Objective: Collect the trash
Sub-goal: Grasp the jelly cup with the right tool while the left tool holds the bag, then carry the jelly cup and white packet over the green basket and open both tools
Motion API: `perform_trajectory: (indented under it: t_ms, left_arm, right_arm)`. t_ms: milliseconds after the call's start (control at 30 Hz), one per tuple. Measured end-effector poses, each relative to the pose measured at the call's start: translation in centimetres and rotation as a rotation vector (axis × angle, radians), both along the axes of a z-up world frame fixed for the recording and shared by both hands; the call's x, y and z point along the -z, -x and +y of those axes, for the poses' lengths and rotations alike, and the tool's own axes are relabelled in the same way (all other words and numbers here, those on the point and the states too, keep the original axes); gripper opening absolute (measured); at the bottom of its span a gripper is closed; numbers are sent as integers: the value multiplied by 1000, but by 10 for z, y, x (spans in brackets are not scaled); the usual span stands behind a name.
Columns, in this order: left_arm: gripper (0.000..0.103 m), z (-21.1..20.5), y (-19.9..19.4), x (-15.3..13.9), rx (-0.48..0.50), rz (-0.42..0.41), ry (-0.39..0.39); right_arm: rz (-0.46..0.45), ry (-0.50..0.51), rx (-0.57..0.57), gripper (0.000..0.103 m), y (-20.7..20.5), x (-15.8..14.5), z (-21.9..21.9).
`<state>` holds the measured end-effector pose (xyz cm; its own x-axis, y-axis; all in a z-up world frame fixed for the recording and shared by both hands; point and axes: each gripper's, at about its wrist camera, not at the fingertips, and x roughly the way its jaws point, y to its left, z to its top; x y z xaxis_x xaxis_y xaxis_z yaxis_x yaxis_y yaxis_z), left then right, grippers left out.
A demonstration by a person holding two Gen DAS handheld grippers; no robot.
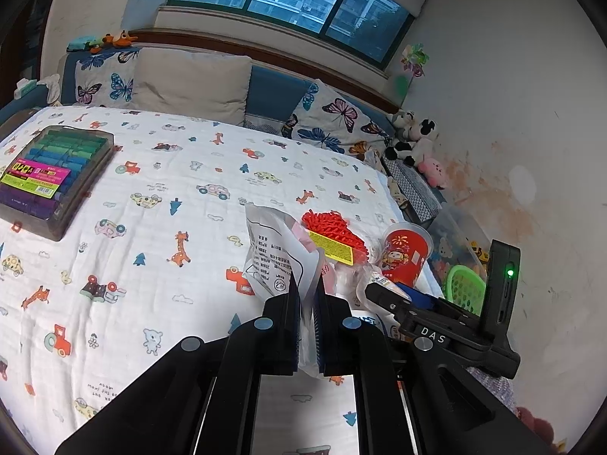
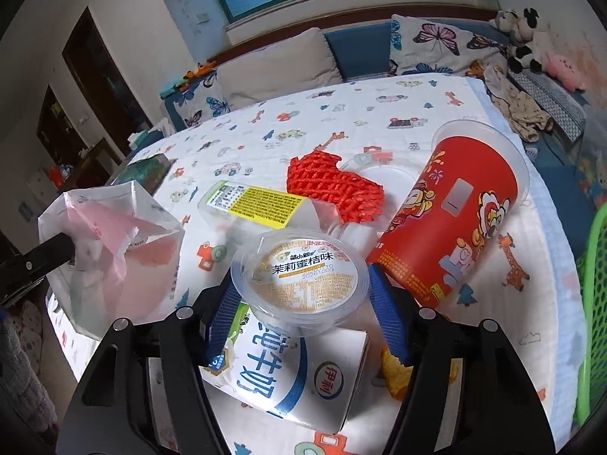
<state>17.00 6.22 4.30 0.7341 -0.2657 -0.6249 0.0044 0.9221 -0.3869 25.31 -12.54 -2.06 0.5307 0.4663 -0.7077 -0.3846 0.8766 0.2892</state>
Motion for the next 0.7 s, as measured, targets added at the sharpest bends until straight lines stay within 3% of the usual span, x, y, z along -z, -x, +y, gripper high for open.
perform_trajectory:
  t_ms: [333,700]
  left_arm:
    - [7,-24,0,-14,61,-27,-4]
    - [7,-104,-16,-28,232,-44,10]
  right_arm:
    - [-103,-22,22,66,34,-33,-32]
    - [-127,18,210,66,65,-40,-136]
